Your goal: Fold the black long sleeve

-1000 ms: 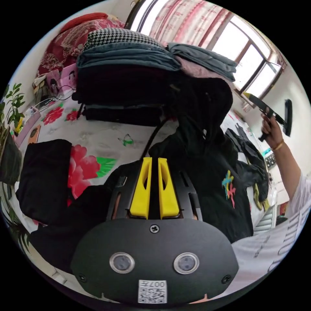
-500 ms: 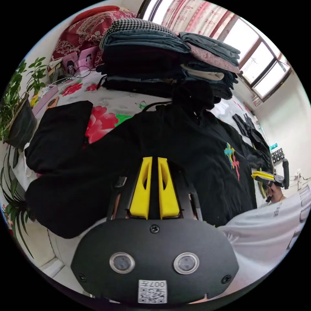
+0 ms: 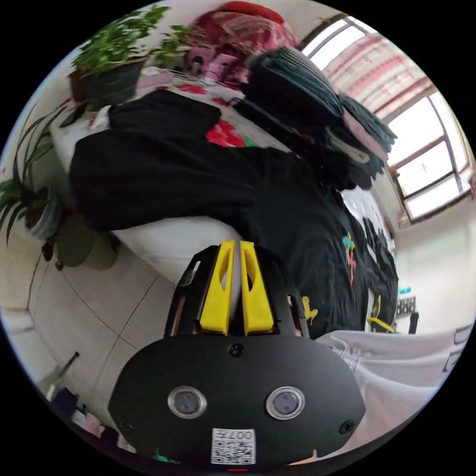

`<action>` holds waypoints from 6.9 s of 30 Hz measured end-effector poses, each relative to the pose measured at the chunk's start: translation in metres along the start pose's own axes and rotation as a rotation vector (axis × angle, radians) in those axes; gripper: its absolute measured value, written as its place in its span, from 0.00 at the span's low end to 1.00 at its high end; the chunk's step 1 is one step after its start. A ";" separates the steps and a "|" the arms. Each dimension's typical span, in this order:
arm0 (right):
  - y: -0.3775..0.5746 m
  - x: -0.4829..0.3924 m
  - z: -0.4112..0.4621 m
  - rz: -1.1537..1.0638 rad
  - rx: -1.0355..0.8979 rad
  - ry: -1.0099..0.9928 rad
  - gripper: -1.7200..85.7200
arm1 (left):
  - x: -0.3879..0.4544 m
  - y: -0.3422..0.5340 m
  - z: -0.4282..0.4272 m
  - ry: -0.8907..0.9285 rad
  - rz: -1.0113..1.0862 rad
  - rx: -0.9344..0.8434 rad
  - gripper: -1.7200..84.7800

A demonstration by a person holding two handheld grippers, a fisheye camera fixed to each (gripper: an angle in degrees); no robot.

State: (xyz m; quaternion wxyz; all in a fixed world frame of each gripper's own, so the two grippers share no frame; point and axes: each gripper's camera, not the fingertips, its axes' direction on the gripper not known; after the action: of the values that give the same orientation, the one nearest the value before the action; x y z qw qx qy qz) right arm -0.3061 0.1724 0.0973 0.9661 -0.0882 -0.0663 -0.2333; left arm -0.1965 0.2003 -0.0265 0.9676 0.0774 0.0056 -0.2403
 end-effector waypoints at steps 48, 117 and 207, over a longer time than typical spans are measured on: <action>-0.067 0.143 -0.028 0.154 0.212 -0.419 0.12 | 0.299 0.134 0.115 0.008 0.823 -0.210 0.11; -0.230 -0.022 -0.027 -0.385 0.224 -0.401 0.11 | 0.199 -0.090 0.156 0.133 0.382 -0.101 0.09; 0.024 0.127 -0.022 -0.141 0.151 -0.425 0.03 | 0.188 0.103 0.162 0.351 0.527 -0.485 0.08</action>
State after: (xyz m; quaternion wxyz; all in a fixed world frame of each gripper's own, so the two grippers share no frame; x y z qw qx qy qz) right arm -0.1806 0.1331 0.0938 0.9157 -0.0578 -0.2913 -0.2708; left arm 0.0136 0.1778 0.1401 0.9707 -0.1145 0.2073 0.0412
